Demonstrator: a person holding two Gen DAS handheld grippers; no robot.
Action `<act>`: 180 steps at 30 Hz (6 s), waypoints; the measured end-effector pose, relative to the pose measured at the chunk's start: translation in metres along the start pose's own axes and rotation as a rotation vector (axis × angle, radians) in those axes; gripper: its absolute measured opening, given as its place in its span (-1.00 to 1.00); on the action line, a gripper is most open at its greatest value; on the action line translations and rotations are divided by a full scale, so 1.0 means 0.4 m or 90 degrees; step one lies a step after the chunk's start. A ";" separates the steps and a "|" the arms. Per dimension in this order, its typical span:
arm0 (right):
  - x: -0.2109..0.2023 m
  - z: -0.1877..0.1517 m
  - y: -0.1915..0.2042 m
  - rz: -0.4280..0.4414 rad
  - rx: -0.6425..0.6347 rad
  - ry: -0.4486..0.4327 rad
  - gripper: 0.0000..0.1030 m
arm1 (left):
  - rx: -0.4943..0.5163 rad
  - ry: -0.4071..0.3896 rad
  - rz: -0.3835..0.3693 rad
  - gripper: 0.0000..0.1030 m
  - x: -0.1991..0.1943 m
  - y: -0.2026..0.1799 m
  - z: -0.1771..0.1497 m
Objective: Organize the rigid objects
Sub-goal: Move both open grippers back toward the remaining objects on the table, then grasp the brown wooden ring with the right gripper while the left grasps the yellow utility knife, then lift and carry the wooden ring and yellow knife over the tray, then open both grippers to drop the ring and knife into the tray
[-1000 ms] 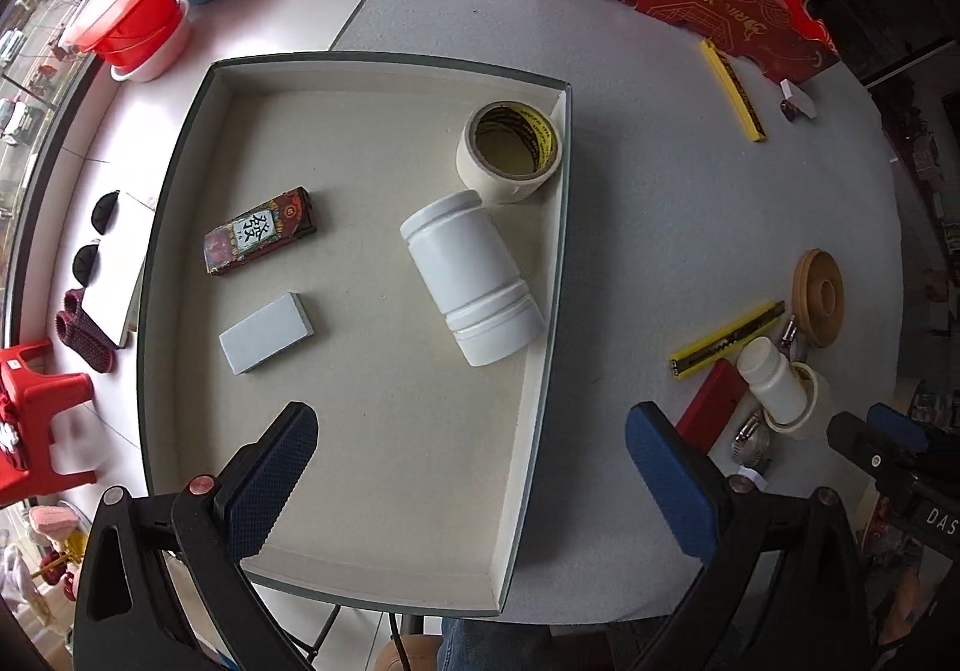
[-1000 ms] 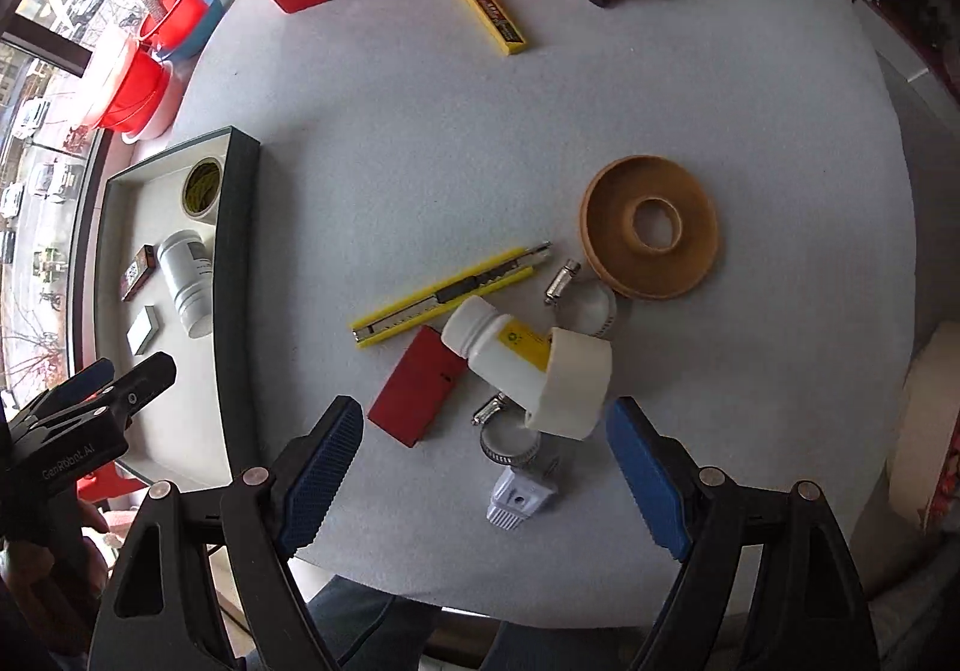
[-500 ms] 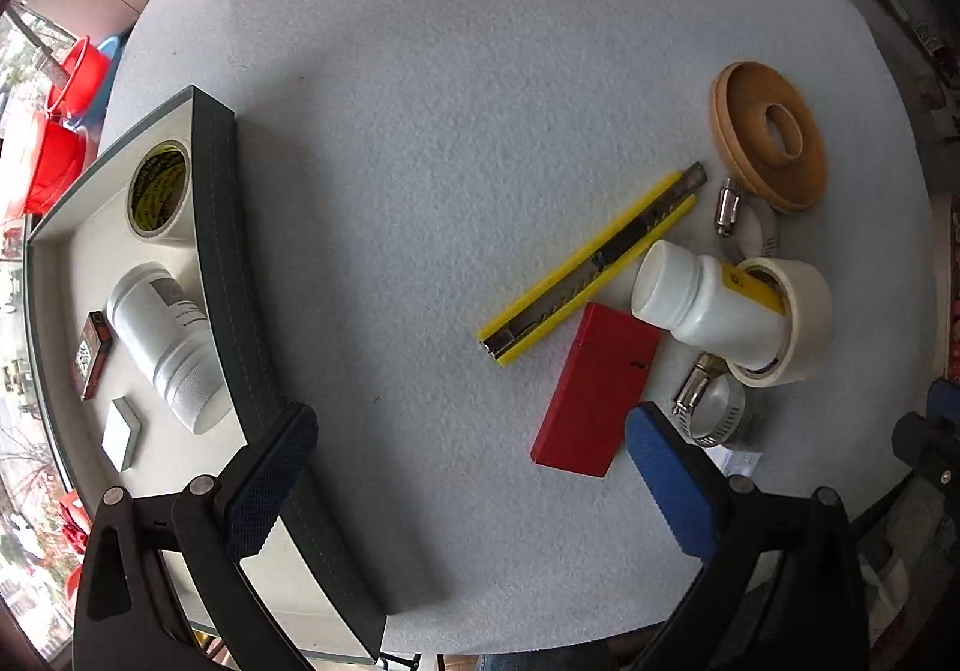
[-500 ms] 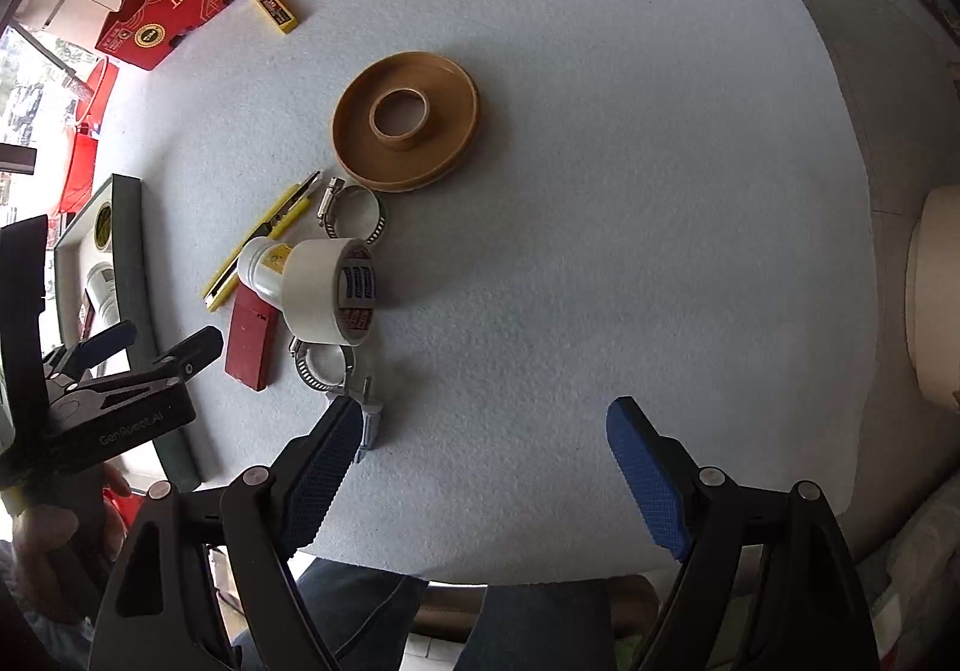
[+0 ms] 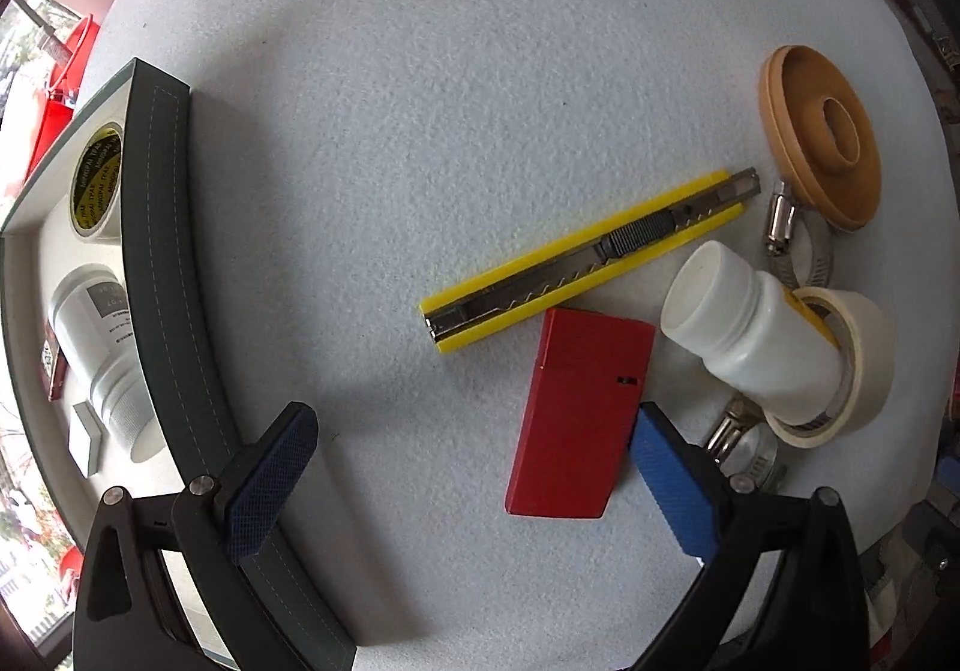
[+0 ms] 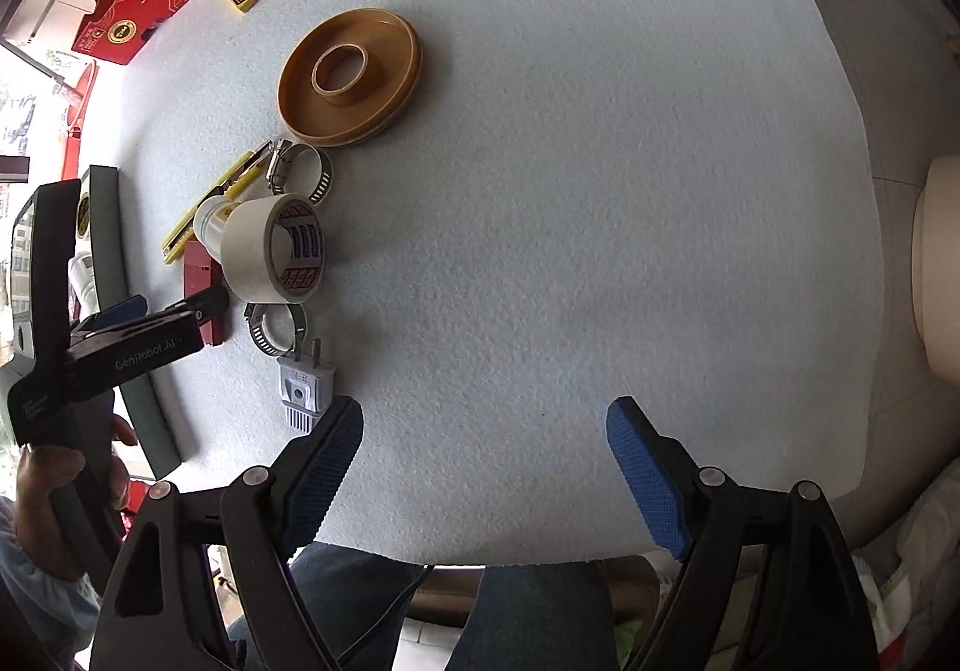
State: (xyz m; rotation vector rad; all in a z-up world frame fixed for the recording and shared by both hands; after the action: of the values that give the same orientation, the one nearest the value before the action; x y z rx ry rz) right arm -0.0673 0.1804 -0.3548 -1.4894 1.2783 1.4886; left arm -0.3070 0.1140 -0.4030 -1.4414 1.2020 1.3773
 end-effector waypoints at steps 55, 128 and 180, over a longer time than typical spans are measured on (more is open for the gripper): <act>0.128 0.345 0.251 -0.060 -0.134 -0.057 0.72 | -0.056 -0.100 -0.008 0.99 -0.004 0.089 0.190; -0.118 -0.057 0.679 0.009 -0.458 -0.087 0.72 | -0.351 -0.177 -0.094 -0.66 -0.246 0.472 -0.448; 0.117 -0.131 0.923 -0.031 -0.529 0.037 0.72 | -0.349 -0.091 -0.061 -0.66 -0.078 0.500 -0.400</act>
State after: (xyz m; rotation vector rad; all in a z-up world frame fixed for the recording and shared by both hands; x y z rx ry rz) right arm -0.4022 0.0123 -0.3280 -2.0521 0.6398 2.0848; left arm -0.4608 -0.0844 -0.3437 -1.7027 0.6773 1.7940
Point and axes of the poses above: each gripper's, at about its wrist camera, not at the fingertips, and x roughly the way its jaws point, y to its left, z to its top, the point moved 3 cm from there along x, roughly the way its jaws point, and after that the axes turned 6 degrees about x, right-handed, at the moved point
